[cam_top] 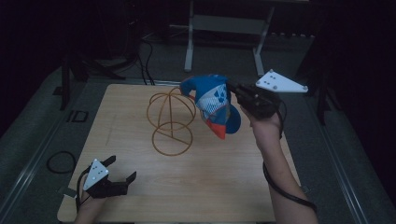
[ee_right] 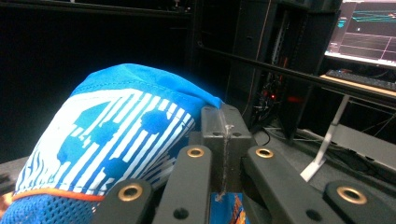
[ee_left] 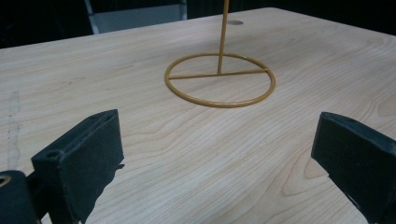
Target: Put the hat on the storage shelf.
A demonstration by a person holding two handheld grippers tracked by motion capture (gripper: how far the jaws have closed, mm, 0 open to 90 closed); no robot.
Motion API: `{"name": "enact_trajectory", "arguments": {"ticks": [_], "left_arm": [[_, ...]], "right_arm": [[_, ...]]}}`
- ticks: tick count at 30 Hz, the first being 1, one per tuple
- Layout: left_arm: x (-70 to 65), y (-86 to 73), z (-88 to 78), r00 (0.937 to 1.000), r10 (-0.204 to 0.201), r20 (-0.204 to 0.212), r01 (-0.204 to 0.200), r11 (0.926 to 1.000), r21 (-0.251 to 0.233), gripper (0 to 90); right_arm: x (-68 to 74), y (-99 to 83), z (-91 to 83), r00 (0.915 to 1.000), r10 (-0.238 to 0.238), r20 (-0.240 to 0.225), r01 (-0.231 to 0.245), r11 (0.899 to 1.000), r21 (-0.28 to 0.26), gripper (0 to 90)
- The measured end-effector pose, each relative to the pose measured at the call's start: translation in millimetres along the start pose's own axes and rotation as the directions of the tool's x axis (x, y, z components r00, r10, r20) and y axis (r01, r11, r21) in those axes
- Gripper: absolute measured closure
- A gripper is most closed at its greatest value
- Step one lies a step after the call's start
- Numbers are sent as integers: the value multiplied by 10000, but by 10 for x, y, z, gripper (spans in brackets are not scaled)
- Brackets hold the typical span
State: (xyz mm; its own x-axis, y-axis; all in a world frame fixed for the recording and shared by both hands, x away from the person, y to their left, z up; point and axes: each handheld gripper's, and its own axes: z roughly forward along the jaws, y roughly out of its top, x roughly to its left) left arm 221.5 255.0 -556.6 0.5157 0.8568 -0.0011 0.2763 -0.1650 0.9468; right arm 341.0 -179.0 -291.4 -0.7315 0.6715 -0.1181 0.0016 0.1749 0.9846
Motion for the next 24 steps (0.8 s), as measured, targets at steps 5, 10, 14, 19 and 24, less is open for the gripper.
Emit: {"name": "enact_trajectory", "arguments": {"ticks": [5, 10, 14, 19, 24], "left_arm": [[35, -33, -26, 10000, -46, -22, 46, 10000, 53, 25], [52, -47, -25, 10000, -75, 44, 75, 10000, 37, 25], [75, -46, -41, 9998, -166, 96, 167, 9998, -72, 25], [88, -56, -50, 9997, -177, 190, 179, 9998, -108, 25], [89, -67, -57, 9993, -247, 274, 251, 9996, -111, 25]], "right_arm": [[24, 91, 225, 9999, 54, -100, -54, 10000, 37, 900], [122, 187, 533, 9994, 99, -342, -94, 9998, 170, 900], [207, 233, 701, 9982, 119, -584, -105, 9996, 245, 900], [413, 277, 989, 9951, 61, -991, -20, 9991, 420, 900], [668, 209, 1319, 9871, 2, -1598, 148, 9956, 921, 900]]}}
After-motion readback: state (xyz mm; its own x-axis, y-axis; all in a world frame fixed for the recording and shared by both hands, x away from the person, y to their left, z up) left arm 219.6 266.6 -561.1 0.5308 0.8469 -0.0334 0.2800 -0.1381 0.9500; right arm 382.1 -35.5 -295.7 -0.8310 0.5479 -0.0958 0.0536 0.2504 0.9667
